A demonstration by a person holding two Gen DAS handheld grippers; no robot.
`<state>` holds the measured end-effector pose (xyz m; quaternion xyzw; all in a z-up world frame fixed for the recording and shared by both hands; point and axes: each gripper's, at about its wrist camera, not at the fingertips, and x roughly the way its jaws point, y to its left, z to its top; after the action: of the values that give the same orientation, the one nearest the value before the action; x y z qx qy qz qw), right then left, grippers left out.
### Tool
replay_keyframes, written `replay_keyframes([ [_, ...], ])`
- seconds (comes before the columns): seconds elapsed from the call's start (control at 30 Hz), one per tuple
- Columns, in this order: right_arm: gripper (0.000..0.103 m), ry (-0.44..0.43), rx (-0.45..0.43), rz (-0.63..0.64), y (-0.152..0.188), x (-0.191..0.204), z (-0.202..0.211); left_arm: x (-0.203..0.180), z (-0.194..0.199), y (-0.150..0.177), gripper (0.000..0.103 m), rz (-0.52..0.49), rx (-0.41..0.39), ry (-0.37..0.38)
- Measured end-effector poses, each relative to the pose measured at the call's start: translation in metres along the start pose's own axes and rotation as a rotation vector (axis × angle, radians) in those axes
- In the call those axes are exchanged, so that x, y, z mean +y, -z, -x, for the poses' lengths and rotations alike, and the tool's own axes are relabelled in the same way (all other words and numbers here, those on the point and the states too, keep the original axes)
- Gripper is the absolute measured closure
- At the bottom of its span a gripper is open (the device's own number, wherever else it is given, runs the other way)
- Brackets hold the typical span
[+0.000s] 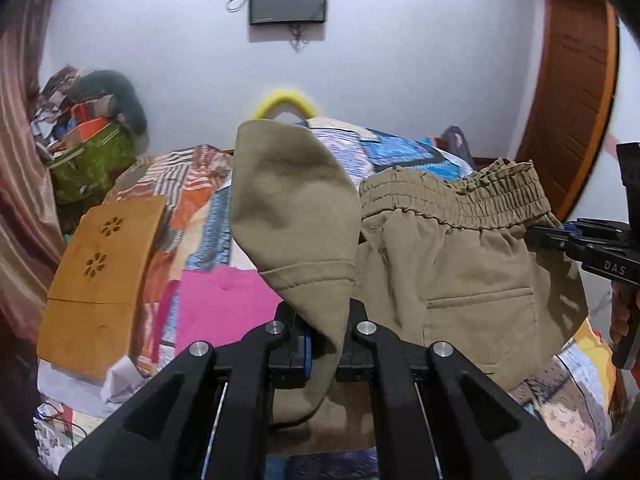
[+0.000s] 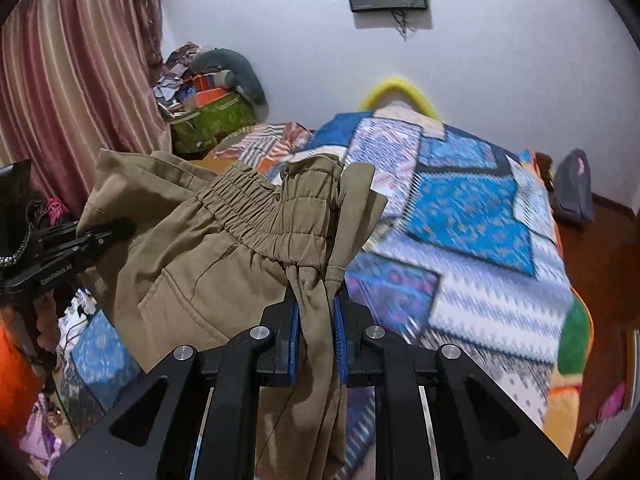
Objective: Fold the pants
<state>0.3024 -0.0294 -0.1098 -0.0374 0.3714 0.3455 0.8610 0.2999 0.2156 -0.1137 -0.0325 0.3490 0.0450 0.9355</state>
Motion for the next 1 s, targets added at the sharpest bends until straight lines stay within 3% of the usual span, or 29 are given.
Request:
replay_keyframes([
  [0.2,0.090,-0.011,0.003,0.037,-0.027,0.024,-0.051,0.059,-0.036,-0.009,0.097,0.069,0.043,-0.036],
  [0.37,0.090,-0.028,0.050,0.035,-0.032,0.036,-0.103,0.098,-0.078,0.004,0.097,0.114,0.102,-0.056],
  [0.57,0.090,-0.036,0.161,0.011,-0.011,0.039,-0.168,0.141,-0.144,0.035,0.097,0.168,0.239,-0.065],
  [0.67,0.090,0.014,0.219,0.019,0.005,0.038,-0.196,0.161,-0.173,0.057,0.096,0.230,0.314,-0.052],
  [0.83,0.086,0.023,0.271,0.012,0.015,0.026,-0.211,0.180,-0.182,0.073,0.080,0.283,0.324,-0.026],
  [0.93,0.080,0.053,0.278,0.042,0.016,0.029,-0.210,0.184,-0.181,0.074,0.073,0.268,0.330,-0.062],
  [1.0,0.070,0.075,0.294,0.049,0.016,0.030,-0.206,0.188,-0.178,0.076,0.072,0.253,0.336,-0.099],
])
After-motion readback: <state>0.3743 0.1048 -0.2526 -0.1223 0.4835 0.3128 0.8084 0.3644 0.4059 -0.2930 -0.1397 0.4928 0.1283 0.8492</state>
